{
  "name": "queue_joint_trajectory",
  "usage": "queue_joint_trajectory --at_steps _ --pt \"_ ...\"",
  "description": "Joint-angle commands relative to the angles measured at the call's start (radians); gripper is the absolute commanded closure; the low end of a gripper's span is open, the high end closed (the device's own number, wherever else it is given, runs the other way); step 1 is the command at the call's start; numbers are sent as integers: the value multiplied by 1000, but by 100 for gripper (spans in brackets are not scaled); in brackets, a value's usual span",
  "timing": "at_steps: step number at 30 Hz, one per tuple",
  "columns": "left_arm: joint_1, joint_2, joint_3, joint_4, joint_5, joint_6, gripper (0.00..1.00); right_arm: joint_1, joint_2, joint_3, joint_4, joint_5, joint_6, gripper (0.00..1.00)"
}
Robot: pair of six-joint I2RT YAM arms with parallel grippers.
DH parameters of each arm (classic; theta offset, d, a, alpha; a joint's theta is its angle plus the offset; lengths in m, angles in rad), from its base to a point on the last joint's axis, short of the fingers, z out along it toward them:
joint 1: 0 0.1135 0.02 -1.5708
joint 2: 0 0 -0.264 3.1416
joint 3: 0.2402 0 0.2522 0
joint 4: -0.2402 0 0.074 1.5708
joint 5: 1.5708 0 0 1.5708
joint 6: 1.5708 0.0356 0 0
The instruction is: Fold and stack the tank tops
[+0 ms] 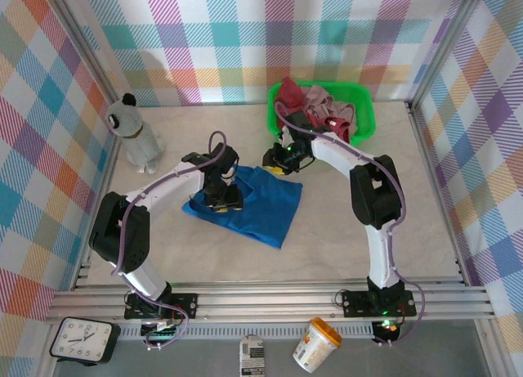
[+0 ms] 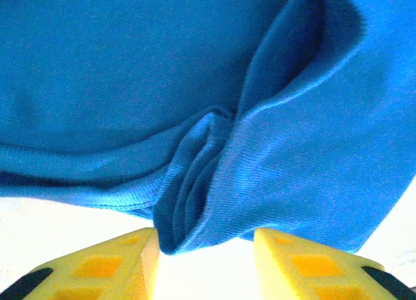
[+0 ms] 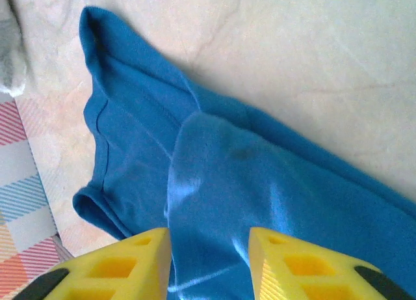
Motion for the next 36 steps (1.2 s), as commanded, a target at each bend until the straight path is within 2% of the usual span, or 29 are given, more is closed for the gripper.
queue_joint_trajectory --at_steps 1,4,8,17,20,26,31,34,36 --pt "-12 31 11 50 45 19 59 23 -16 -61 107 -90 41 68" --pt "-12 77 1 76 45 36 61 42 14 -63 154 -116 70 71" --pt "-12 125 4 55 -24 72 63 52 85 -10 179 -114 80 72" --pt "-11 189 5 -3 -166 104 69 55 172 100 66 17 -19 76" --pt "-13 168 20 -31 -178 102 69 50 107 63 67 41 -54 74" --pt "-58 65 47 -86 -175 70 61 -4 -101 -86 16 112 -169 59" --pt "-181 -5 59 -18 -118 5 54 -73 -315 -353 -28 197 -252 49" --pt "-276 24 72 30 -128 -13 52 -110 -368 -460 3 187 -258 46" --pt "-329 52 75 77 -132 -22 51 -122 -358 -472 22 172 -257 45"
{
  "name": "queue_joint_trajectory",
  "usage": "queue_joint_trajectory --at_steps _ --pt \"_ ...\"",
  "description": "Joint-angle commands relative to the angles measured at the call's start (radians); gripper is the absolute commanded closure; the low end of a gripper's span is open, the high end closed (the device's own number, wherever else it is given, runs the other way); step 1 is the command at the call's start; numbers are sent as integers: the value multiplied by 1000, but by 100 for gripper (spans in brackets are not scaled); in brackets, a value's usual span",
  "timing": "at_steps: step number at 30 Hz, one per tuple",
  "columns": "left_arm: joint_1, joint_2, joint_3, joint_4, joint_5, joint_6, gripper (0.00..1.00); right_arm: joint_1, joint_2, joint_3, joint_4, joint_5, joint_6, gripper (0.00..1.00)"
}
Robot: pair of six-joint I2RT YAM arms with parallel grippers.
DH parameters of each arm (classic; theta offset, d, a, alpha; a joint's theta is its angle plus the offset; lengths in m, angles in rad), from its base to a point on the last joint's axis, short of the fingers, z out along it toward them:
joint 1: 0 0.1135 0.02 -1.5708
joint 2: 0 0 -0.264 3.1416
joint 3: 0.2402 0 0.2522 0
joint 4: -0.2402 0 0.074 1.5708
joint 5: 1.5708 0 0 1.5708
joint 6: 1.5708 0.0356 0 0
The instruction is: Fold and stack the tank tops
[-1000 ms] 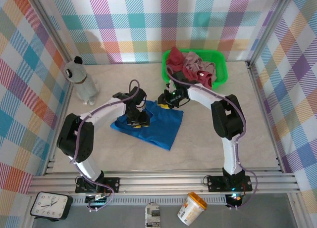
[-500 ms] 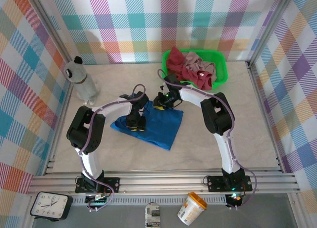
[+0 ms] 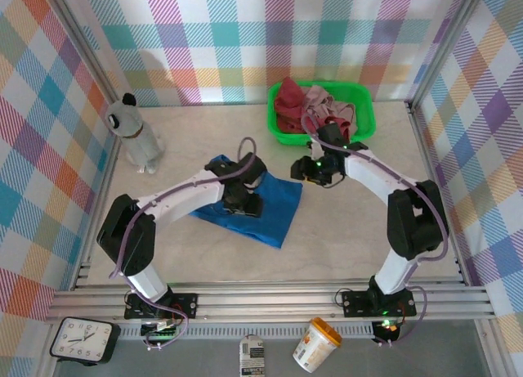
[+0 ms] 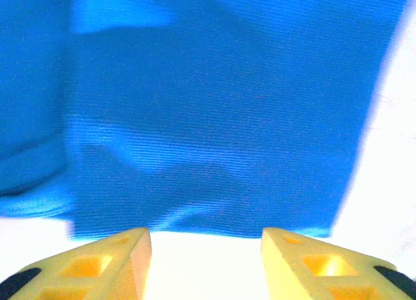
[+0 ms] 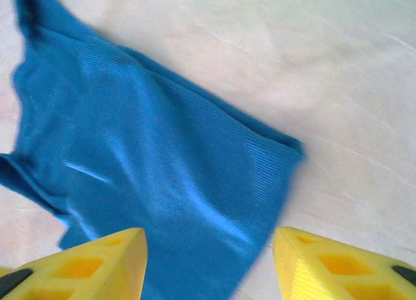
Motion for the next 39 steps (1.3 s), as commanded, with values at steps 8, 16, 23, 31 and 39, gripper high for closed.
queue_joint_trajectory --at_steps 8,16,23,31,39 --pt "-190 187 46 141 -11 -21 49 -12 165 33 35 -42 -42 45" --pt "-224 292 64 113 -24 16 48 -12 263 63 75 -104 -29 52" --pt "-234 367 88 22 -64 57 65 -15 279 70 55 -90 -33 73" --pt "-248 408 220 -119 -22 91 100 -63 199 29 -13 -53 -57 89" --pt "-259 371 384 -72 174 23 100 -161 65 -70 -103 -24 -94 93"
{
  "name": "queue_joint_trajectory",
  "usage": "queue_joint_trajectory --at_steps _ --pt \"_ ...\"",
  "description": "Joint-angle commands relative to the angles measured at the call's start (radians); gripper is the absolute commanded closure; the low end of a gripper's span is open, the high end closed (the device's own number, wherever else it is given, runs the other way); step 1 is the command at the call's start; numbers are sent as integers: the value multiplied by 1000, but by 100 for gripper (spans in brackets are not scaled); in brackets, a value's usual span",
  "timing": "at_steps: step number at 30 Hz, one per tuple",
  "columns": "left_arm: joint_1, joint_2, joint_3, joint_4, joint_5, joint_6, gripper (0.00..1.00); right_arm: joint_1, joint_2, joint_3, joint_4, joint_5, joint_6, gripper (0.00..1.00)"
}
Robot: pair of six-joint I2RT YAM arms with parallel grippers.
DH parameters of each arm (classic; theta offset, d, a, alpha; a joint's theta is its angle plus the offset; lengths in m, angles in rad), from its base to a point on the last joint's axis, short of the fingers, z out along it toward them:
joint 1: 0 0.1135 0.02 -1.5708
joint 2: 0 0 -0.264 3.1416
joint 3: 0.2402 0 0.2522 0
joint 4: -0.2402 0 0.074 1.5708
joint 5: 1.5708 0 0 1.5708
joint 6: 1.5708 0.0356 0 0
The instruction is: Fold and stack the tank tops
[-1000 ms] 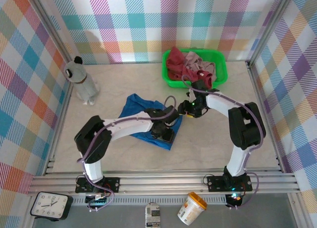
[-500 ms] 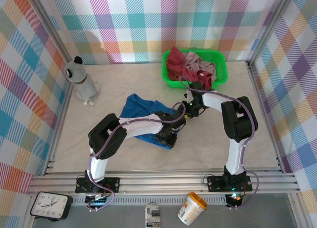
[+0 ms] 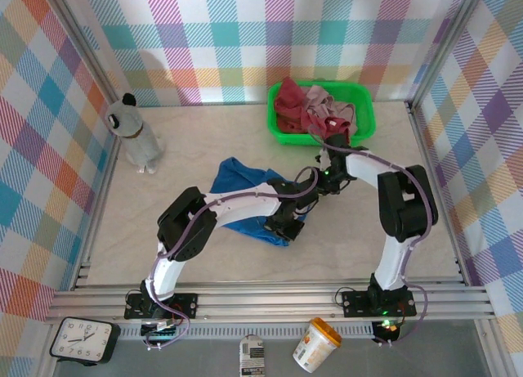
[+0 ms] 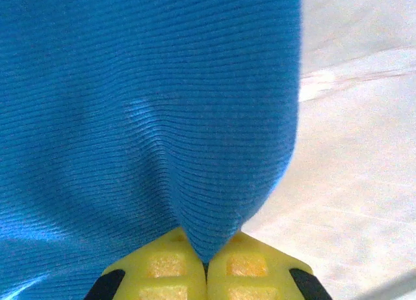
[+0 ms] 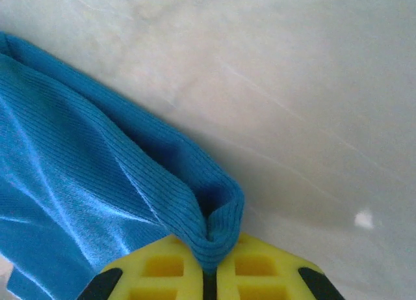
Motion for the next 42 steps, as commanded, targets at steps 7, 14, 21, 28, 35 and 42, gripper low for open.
queue_joint_trajectory --at_steps 7,14,21,28,35,42 --pt "-28 -3 185 134 275 -132 100 -196 -202 -83 -187 64 -49 94" --pt "-32 6 218 317 369 -247 100 -271 -345 -38 -260 128 -7 93" --pt "-29 -64 133 444 391 -363 100 -177 -300 21 -247 64 149 89" --pt "34 -216 -127 562 369 -462 100 -16 -214 147 -253 129 343 89" --pt "80 -338 -301 608 326 -506 100 106 -86 271 -213 123 473 89" --pt "163 -394 -364 490 346 -471 100 128 11 348 -189 108 512 88"
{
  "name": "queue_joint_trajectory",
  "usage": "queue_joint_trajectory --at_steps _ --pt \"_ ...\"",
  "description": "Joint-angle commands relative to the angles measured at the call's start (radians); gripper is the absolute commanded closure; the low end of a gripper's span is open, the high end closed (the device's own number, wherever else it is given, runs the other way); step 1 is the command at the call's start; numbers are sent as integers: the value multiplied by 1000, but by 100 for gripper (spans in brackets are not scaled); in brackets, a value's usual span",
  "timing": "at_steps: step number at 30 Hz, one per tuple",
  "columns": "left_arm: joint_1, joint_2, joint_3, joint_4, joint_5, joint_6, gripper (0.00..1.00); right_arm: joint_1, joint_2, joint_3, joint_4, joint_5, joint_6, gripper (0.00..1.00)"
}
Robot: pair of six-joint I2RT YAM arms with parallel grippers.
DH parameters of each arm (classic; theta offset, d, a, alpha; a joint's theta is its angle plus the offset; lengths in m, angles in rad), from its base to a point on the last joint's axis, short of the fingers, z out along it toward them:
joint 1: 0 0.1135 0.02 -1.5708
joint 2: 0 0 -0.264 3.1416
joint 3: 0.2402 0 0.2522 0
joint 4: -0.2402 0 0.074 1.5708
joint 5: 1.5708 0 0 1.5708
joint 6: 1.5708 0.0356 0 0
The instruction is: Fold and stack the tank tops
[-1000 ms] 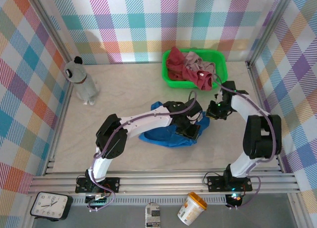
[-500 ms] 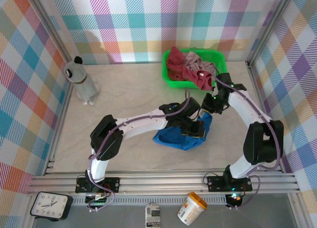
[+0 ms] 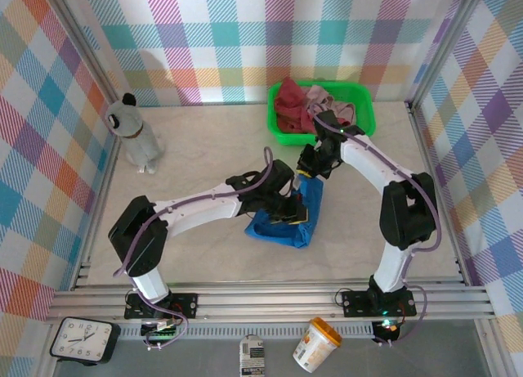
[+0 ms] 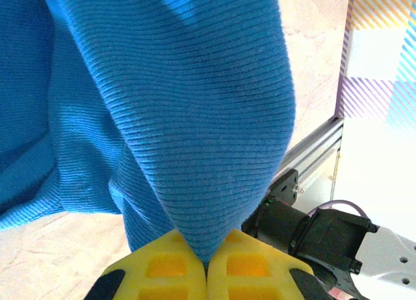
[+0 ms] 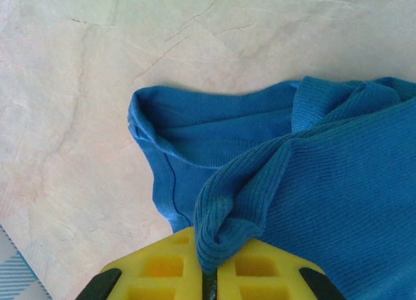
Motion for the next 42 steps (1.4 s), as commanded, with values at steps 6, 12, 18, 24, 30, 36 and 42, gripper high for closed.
queue_joint_trajectory --at_steps 6,12,18,24,30,36,42 --pt "108 -93 -51 -168 -15 86 100 35 70 47 110 -78 98 87" --pt "157 -111 -91 -242 -56 139 100 62 118 37 217 -141 146 86" --pt "175 -116 -144 -292 -128 186 100 87 166 -5 415 -236 201 85" --pt "208 -139 -219 -292 -145 202 100 125 206 -10 557 -282 237 85" --pt "210 -187 -208 -360 -131 216 100 149 194 16 497 -273 197 85" --pt "222 -196 -282 -371 -142 219 99 182 248 39 501 -286 187 85" --pt "236 -183 -287 -403 -222 241 98 203 300 71 523 -301 182 84"
